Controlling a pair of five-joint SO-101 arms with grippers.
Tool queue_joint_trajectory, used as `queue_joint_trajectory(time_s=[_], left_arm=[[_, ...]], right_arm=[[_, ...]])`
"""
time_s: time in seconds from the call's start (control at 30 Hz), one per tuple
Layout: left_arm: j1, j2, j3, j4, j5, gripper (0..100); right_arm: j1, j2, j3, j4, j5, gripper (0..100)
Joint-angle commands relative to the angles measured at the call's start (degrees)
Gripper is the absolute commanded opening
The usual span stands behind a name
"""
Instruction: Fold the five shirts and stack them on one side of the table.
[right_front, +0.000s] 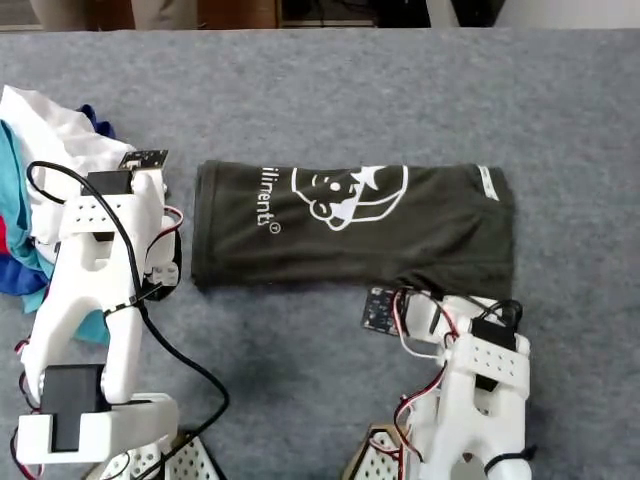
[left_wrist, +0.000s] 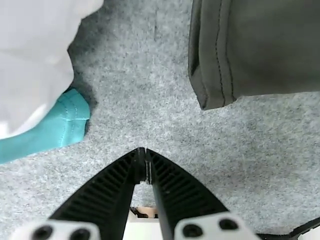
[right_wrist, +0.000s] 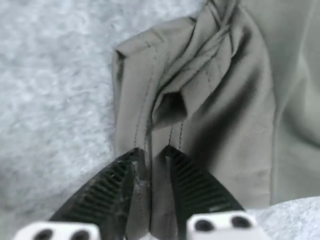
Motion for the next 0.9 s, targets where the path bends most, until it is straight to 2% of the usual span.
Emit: queue_joint_trajectory(time_s=[0.0,0.13,0.33,0.53,0.87], left_arm=[[-0.53,-0.22,-0.26,0.0,-0.18,2],[-0.53,-0.31,-0.26,0.18,-0.18,2],[-0.53,-0.31,-0.26,0.35,-0.18,2],[-0.53,-0.22,-0.26,0.35,-0.18,2],[-0.53,-0.22,-0.26,0.35,-0.18,2]], right_arm=[[-0.57,0.48,0.31,-1.41,-1.41,9.4],[-0.48,0.48,0.31,-1.58,-1.58,9.1],[-0.4,0.48,0.57,-2.99,-2.64,2.2],[-0.48,0.13,0.31,-2.99,-6.07,1.9],[-0.22,0.13,-2.59,-1.05,-6.15,1.9]])
